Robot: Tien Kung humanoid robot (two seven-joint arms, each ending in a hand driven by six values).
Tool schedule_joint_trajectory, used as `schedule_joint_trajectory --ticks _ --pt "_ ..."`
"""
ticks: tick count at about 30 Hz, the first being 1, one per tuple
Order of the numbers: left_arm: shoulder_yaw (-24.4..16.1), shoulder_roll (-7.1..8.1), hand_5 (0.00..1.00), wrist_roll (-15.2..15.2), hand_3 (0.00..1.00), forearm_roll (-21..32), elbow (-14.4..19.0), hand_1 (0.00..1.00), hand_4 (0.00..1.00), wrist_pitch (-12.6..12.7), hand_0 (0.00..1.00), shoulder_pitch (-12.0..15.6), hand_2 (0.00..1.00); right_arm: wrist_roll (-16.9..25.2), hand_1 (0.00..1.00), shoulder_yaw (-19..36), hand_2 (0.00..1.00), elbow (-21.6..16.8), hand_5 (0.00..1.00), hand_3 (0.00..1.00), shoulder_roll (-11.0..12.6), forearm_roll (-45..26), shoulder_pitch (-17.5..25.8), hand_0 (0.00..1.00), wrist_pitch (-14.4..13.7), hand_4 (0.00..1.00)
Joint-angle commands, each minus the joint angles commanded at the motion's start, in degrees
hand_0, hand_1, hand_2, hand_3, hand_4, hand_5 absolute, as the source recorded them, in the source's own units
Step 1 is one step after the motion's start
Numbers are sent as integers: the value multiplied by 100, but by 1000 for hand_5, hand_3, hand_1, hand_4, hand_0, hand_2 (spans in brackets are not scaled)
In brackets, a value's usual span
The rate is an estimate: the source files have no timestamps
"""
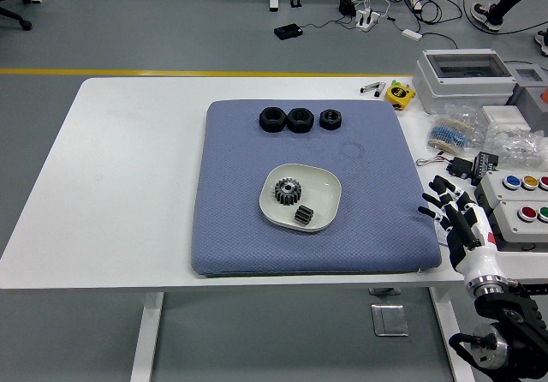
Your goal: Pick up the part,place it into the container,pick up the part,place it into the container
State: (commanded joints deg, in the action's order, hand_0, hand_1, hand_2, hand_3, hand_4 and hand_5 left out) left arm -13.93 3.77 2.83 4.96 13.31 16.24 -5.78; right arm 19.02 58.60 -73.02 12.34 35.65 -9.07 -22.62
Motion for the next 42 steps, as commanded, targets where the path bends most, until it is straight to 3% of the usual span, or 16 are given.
schedule_joint_trajectory --ticks 42 --pt "32 -14 588 -9 594 72 -3 587 573 -2 616 -7 653 49 701 -45 778 49 591 712 -56 -23 -22 638 35 949"
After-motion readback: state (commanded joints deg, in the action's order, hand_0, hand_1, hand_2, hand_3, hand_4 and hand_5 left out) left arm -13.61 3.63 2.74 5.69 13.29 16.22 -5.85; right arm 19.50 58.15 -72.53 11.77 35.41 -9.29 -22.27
